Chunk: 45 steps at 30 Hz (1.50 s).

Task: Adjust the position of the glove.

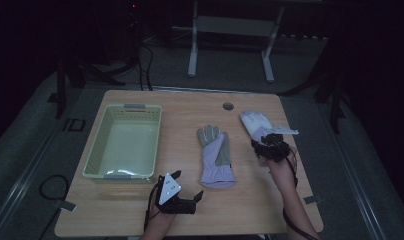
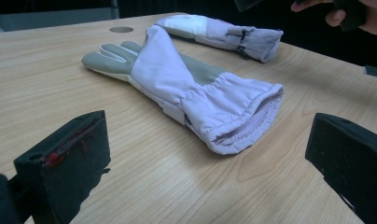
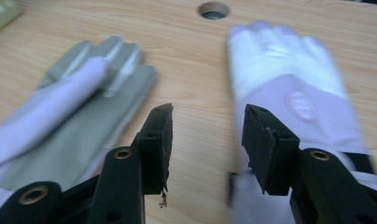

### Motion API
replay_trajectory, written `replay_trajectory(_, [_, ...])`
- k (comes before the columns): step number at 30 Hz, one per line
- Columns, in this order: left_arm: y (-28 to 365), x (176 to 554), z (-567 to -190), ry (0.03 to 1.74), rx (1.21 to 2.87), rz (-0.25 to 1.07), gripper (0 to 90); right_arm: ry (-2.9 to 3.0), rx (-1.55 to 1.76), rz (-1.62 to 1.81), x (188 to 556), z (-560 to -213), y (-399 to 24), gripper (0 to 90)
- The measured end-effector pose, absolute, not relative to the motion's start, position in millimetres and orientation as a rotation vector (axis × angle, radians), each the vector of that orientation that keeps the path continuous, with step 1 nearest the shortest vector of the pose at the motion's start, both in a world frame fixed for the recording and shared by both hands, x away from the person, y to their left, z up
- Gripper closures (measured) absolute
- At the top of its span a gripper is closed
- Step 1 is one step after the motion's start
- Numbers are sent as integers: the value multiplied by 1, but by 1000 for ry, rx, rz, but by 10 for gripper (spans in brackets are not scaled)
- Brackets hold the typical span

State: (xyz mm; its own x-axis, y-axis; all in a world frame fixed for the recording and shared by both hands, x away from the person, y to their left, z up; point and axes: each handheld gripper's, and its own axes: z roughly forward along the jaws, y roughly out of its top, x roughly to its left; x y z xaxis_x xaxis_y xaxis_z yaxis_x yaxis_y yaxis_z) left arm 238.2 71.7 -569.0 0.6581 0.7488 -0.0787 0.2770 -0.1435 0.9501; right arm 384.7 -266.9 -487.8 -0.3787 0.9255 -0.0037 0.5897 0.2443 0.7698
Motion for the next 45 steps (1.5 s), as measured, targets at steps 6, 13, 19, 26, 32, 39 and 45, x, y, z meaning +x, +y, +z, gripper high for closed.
replay_trajectory(6, [72,238,-569,836,1715,508,0,2035,1393,938,388,-488,-294,531])
replay_trajectory(13, [72,238,-569,837,1716,508,0,2038,1422,919,394,-495,-319,505])
replay_trajectory(19, [72,238,-569,836,1717,508,0,2046,1411,926,409,-492,-321,473])
replay_trajectory(26, [72,238,-569,835,1717,508,0,2065,1420,910,427,-493,-319,459])
replay_trajectory(32, [72,238,-569,836,1716,508,0,2071,1446,873,447,-495,-321,459])
replay_trajectory(39, [72,238,-569,838,1715,506,0,2110,1478,833,465,-510,-317,460])
replay_trajectory(45, [71,238,-569,837,1716,508,0,2141,1523,816,473,-535,-316,511])
